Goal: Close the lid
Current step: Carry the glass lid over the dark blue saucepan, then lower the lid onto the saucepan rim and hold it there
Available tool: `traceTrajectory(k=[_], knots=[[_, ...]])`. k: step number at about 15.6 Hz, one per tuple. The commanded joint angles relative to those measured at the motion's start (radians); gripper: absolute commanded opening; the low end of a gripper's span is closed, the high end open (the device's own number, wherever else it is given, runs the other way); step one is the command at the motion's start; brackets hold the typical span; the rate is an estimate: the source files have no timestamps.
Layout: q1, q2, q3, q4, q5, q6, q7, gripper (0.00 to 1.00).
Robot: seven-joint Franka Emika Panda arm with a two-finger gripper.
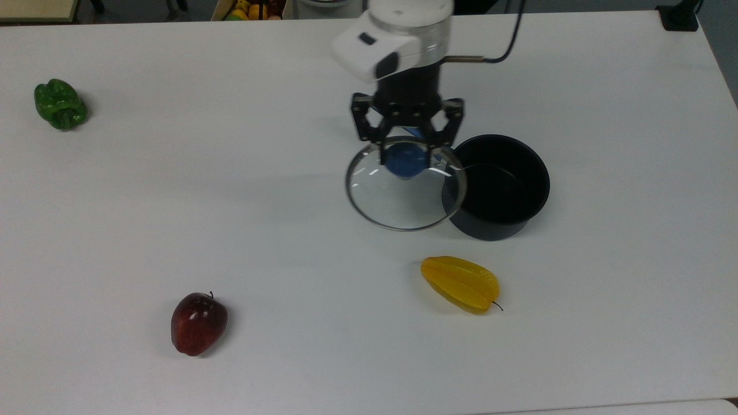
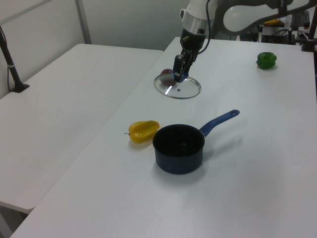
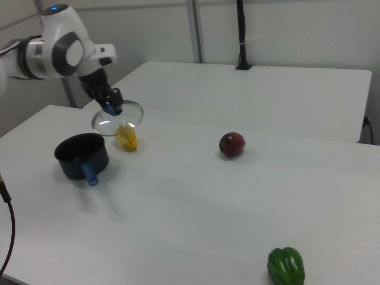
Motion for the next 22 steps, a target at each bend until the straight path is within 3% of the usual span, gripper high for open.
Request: traceTrajectory(k=[1, 10, 22], knots=[[0.084, 0.012, -0.013, 0.03, 0.002, -0.022, -0.043, 0.43], [0.195, 0.064, -0.012, 0.032, 0.01, -0.022, -0.082, 0.43], [0.224, 0.126, 0.002, 0.024, 0.011, -0.003, -0.097, 0.44]])
